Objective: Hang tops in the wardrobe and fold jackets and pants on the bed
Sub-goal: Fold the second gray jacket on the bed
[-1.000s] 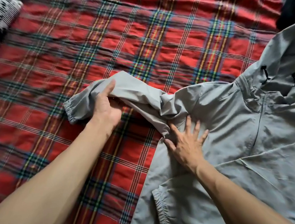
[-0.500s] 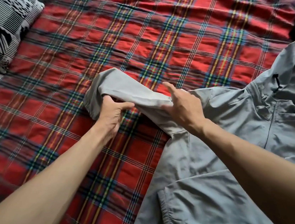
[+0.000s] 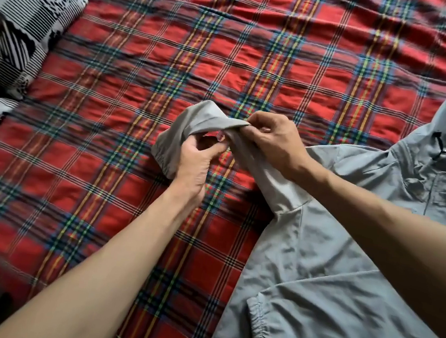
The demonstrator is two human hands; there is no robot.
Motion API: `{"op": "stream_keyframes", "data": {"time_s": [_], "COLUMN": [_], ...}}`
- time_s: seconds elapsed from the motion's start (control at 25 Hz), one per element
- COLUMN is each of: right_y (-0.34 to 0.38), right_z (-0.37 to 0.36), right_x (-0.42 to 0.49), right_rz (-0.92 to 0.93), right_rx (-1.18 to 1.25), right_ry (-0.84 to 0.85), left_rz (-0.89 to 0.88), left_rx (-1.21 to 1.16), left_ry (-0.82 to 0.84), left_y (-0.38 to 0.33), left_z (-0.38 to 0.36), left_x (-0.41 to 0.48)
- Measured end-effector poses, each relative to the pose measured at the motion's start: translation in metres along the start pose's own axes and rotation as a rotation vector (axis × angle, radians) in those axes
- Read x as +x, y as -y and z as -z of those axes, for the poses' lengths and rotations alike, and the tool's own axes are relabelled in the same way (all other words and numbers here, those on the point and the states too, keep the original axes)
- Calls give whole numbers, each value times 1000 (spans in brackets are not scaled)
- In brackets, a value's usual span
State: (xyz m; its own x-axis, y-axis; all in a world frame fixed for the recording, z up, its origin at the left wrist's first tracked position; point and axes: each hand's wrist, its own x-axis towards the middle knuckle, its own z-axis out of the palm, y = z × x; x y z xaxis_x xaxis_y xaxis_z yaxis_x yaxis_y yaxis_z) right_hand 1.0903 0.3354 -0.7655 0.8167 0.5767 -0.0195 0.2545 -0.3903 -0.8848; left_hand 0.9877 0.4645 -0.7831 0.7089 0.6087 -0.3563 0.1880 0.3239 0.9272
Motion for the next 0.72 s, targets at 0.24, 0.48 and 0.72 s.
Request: {"op": "stream_keyframes", "data": {"time_s": [0.24,0.48,0.72], "right_y": [7,8,12], "right_z": [10,27,34], "right_x": [2,17,20], "right_rz": [-21,-202,-280], "right_rx": [110,156,161], "right_ry": [114,-240,-123], "left_rz": [229,349,554], "left_rx": [-320,-445,-585], "left_ry": [198,36,40], "left_y": [-15,-9,-3], "left_z": [-18,-10,11], "left_x": [-1,-1,-23]}}
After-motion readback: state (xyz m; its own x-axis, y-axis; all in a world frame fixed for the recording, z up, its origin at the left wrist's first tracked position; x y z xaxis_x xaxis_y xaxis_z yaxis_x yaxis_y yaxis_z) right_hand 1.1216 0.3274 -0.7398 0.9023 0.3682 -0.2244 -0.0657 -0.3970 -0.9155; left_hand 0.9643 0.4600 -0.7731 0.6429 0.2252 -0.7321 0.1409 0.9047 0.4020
